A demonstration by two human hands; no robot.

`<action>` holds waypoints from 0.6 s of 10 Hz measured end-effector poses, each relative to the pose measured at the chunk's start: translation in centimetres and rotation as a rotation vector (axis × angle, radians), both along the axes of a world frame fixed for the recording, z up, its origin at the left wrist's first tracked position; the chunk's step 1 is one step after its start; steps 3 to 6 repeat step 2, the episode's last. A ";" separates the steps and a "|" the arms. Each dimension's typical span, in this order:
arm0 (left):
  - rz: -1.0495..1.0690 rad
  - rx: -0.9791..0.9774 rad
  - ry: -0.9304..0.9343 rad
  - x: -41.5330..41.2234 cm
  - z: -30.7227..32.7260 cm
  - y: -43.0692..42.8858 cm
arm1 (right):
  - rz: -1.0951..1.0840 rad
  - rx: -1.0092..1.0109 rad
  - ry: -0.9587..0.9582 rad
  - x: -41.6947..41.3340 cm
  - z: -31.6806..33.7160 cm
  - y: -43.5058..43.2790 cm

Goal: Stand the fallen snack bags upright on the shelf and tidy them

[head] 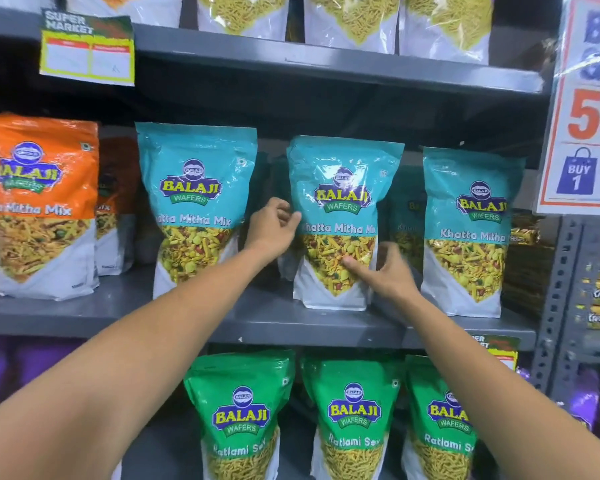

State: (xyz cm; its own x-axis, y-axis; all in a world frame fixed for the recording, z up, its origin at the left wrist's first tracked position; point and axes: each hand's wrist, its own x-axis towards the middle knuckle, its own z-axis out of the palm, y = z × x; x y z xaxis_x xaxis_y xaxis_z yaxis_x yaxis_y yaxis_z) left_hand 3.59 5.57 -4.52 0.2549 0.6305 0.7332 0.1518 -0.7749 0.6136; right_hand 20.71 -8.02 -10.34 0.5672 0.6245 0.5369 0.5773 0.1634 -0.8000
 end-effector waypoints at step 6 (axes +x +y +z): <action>0.176 0.329 0.211 -5.0 -2.6 -2.0 | -0.588 -0.011 -0.722 -3.8 1.0 -1.7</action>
